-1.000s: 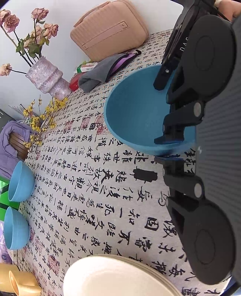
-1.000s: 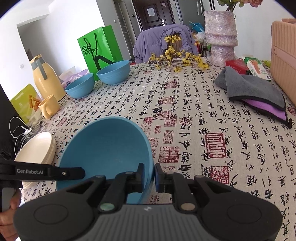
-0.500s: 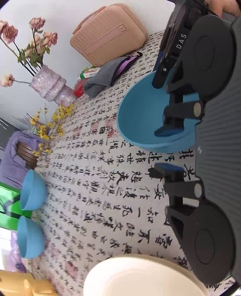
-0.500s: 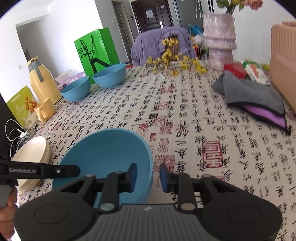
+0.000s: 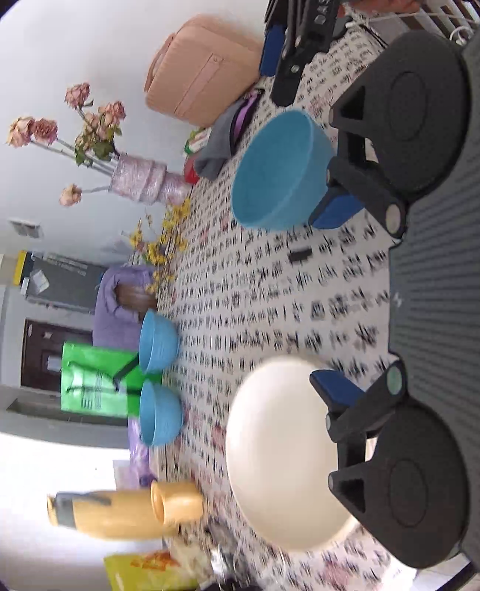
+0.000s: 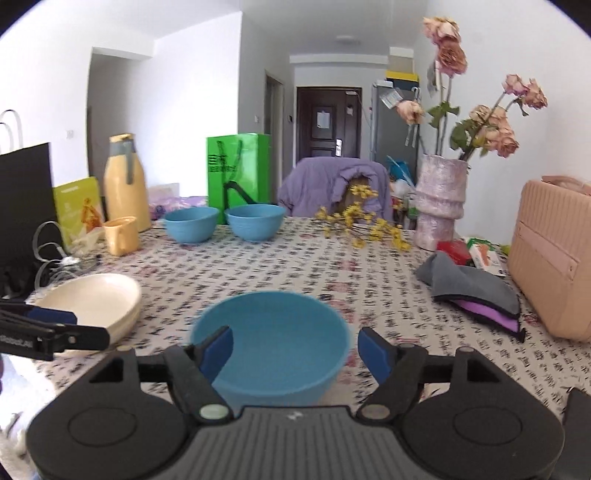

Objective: Organize plates and bowls
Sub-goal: 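Lower the bowl onto the tablecloth and open both grippers, then move both grippers to the light-blue bowl in front of the green bag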

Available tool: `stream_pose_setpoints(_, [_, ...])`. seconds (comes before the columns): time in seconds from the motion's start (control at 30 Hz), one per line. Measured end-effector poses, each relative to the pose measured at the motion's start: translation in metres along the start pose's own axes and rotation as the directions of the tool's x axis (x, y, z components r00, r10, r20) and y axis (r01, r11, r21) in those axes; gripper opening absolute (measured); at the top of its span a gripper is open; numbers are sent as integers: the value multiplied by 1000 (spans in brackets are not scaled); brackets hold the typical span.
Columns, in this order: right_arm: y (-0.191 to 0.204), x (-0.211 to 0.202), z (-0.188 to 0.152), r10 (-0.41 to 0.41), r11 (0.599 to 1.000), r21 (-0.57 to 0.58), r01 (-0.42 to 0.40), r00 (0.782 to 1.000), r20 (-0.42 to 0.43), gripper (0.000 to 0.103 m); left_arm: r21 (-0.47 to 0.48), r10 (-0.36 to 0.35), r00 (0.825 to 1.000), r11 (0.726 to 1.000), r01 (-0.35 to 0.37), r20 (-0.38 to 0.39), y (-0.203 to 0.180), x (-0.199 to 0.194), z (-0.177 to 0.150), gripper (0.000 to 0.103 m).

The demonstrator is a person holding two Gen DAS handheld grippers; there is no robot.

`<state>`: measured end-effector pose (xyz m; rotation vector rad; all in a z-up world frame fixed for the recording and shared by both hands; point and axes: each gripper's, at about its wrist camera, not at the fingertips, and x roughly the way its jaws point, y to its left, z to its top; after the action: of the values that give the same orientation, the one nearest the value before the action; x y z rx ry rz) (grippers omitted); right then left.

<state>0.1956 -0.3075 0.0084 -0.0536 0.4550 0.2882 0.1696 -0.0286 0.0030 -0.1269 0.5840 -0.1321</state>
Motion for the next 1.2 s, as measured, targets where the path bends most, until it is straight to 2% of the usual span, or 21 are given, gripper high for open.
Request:
stream_pose_setpoints(0.17, [46, -15, -18, 88, 996, 17, -88, 996, -6, 77, -52, 55, 998, 997, -54, 32, 30, -24, -15, 92])
stream_pose_setpoints(0.27, [70, -11, -22, 128, 992, -5, -128, 992, -19, 80, -77, 84, 996, 994, -82, 20, 47, -24, -15, 93])
stream_pose_setpoints(0.53, [112, 21, -5, 137, 990, -12, -138, 990, -46, 84, -61, 92, 995, 994, -90, 31, 85, -18, 5, 100])
stream_pose_setpoints(0.7, [118, 61, 22, 156, 984, 105, -145, 983, -98, 84, -53, 100, 995, 994, -100, 2, 116, 6, 43, 100])
stream_pose_setpoints(0.87, [117, 111, 64, 279, 935, 264, -234, 949, -148, 84, -34, 36, 999, 999, -37, -17, 149, 37, 98, 103])
stream_pose_setpoints(0.93, [116, 132, 85, 306, 914, 323, -245, 939, -154, 88, -32, 16, 1000, 999, -17, -24, 163, 53, 127, 103])
stream_pose_setpoints(1.0, [115, 154, 109, 322, 898, 367, -244, 932, -167, 92, -16, 4, 1000, 1000, -4, -28, 177, 73, 156, 103])
stream_pose_setpoints(1.1, [114, 194, 145, 370, 878, 389, -278, 911, -184, 92, 1, -9, 999, 1000, 9, -39, 196, 106, 193, 103])
stream_pose_setpoints(1.2, [112, 239, 176, 371, 866, 430, -254, 903, -214, 92, -38, -45, 997, 998, 42, -69, 215, 146, 229, 103])
